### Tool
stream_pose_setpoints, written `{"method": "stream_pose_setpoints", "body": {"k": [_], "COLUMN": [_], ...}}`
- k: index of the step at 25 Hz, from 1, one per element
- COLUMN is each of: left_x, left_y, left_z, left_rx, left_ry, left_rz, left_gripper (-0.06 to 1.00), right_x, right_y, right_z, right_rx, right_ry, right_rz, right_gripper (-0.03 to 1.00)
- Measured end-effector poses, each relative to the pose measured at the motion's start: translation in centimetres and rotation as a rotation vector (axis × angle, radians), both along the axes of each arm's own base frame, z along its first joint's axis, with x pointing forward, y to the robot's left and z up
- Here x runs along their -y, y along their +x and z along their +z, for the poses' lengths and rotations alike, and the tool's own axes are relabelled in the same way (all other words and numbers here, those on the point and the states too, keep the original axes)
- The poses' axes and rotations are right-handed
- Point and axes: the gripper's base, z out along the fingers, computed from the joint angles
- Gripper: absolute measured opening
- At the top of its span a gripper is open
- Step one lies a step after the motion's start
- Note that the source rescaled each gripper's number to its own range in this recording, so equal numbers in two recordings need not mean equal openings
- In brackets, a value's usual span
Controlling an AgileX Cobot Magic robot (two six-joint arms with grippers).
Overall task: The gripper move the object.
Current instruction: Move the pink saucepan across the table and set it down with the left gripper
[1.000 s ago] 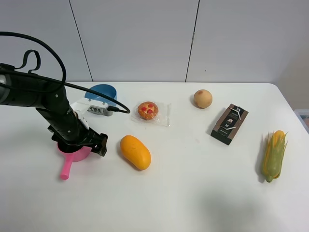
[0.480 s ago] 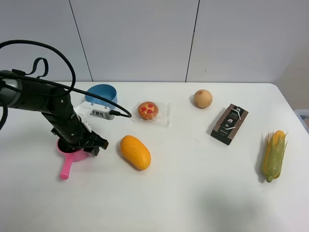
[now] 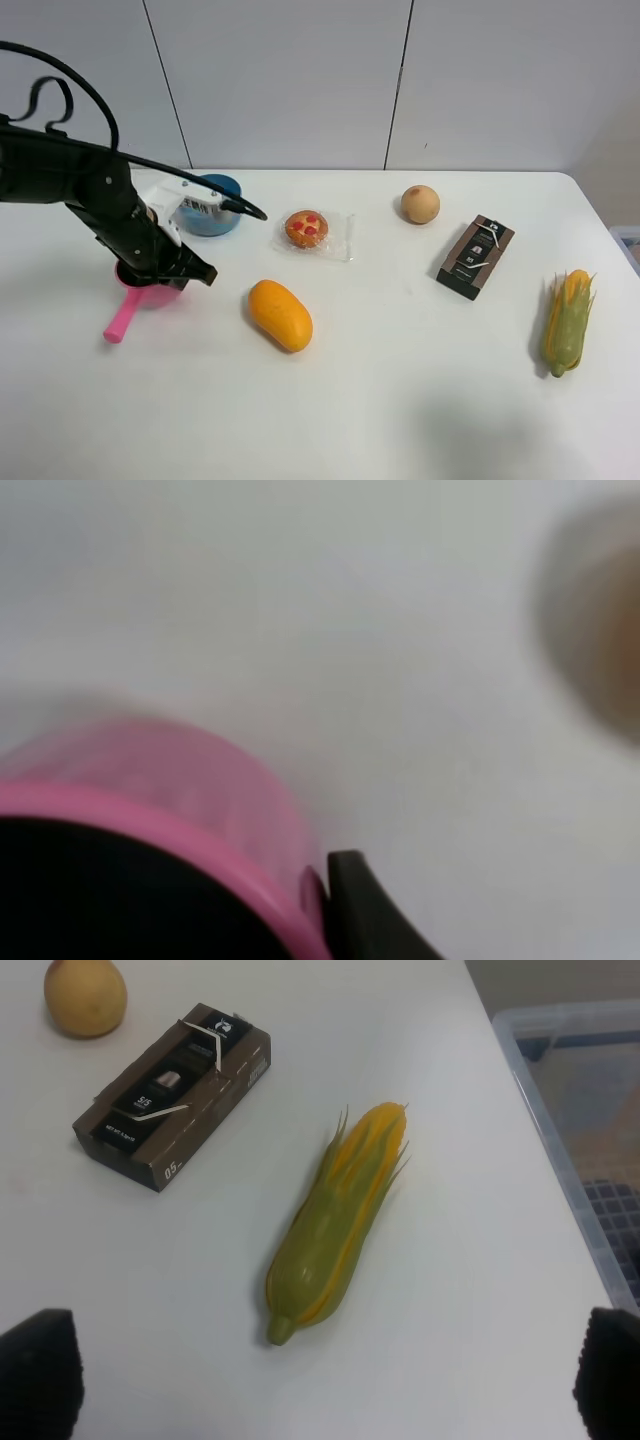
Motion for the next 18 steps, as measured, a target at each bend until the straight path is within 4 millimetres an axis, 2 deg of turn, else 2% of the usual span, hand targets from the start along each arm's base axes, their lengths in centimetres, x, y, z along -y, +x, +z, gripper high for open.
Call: {"method": "stream_pose_setpoints", "body": {"k": [5,11,15,18], "left_x": [1.0,5.4,8.6,10.8], "left_y": [-0.1,-0.6,-0.8,-0.7], "left_z": [5.2,10.4,13.3,13.5], "left_rx": [0.044,0.071,0.074,0.030], "left_ry": [0.018,0.001,-0.108,-0.174], "left_rz": [-0.087,-0.214,-0.079,0.055], "left_gripper": [0.00,0.00,0.00,0.00], "right_x": [0.0,0.0,0.0,0.0], "right_y": [0.0,0.0,0.0,0.0], "right_z": [0.0,0.0,0.0,0.0], "right_rx": [0.000,0.000,0.000,0.000], "right_ry": [0.000,0.000,0.000,0.000], "right_rz": [0.000,0.000,0.000,0.000], "right_gripper": [1.00,1.00,1.00,1.00]}}
